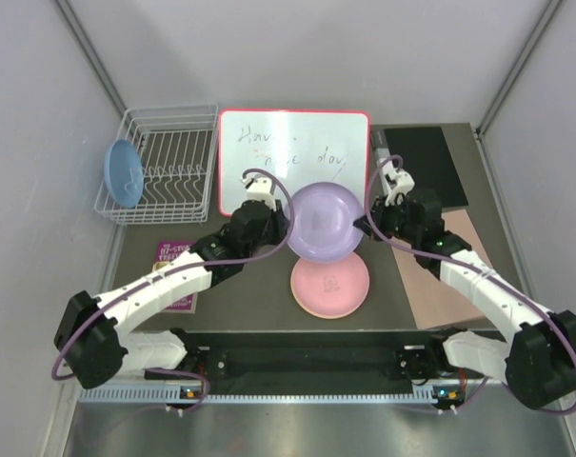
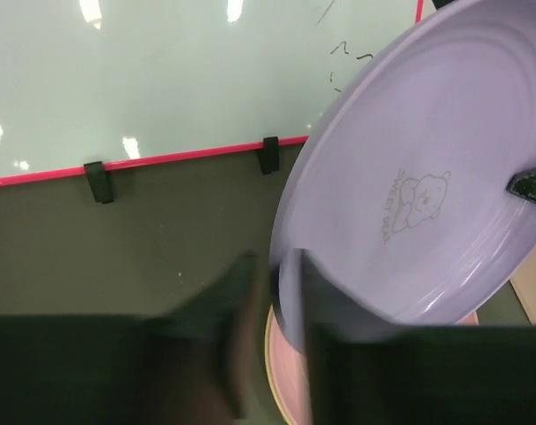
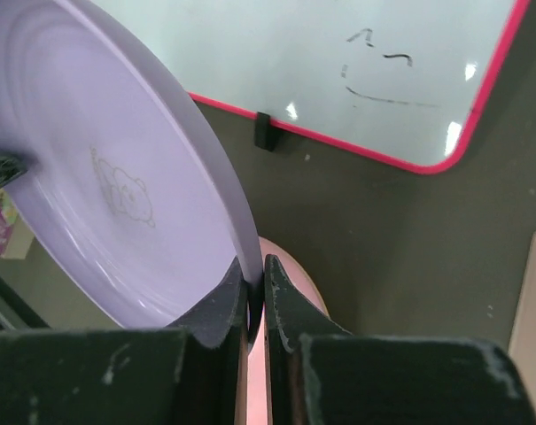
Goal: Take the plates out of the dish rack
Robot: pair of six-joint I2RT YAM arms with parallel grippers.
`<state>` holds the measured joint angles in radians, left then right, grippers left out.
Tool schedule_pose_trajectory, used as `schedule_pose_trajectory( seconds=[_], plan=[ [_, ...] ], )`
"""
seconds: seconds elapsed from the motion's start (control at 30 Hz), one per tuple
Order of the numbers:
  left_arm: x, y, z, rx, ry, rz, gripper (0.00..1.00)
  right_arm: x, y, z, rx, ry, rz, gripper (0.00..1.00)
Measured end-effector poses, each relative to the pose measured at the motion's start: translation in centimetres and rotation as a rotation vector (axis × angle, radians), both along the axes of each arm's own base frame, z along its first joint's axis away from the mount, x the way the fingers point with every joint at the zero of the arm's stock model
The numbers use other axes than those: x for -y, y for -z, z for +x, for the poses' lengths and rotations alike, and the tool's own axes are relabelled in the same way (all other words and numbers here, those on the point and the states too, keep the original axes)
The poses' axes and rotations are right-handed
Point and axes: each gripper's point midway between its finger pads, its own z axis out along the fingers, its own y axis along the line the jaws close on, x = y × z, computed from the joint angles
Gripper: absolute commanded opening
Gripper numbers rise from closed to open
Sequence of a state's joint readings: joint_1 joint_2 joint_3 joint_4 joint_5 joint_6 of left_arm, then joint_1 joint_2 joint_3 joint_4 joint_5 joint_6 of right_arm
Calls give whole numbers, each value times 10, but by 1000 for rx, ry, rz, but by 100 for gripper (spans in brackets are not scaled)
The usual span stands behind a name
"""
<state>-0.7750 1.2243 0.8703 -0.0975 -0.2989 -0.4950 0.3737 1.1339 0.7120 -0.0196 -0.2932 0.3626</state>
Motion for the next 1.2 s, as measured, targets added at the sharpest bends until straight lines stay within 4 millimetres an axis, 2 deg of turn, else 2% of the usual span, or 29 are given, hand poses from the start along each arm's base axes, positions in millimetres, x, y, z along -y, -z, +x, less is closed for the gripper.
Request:
schedule_pose_trajectory(
  seconds=[0.07, 0.1, 0.13, 0.33, 0.57, 0.77, 0.93, 1.07, 1.2],
  plan=[
    [-2, 0, 1, 10, -10, 14, 76, 8, 3, -4, -2, 28, -18, 0],
    [-5, -1, 3, 18, -27, 22, 93, 13, 5, -6, -8, 46, -29, 0],
    [-9, -1, 5, 27, -45, 37, 98, 17, 7, -9, -14, 65, -41, 0],
    [-49, -16, 12, 129, -179, 143, 99, 32, 12, -29, -63, 98, -81, 0],
    [-101, -52, 12, 280, -353, 245, 99, 36, 48, -60, -222, 59, -124, 0],
    [-138, -61, 8, 347, -487, 358, 99, 38, 75, -77, -330, 39, -149, 1],
    [-157, -63, 6, 370, -555, 455, 99, 37, 85, -80, -368, 29, -157, 5],
    [-164, -66, 5, 377, -582, 486, 99, 37, 91, -82, -393, 22, -162, 9],
    [-166, -67, 4, 379, -591, 493, 99, 36, 96, -84, -412, 17, -168, 27]
  ],
)
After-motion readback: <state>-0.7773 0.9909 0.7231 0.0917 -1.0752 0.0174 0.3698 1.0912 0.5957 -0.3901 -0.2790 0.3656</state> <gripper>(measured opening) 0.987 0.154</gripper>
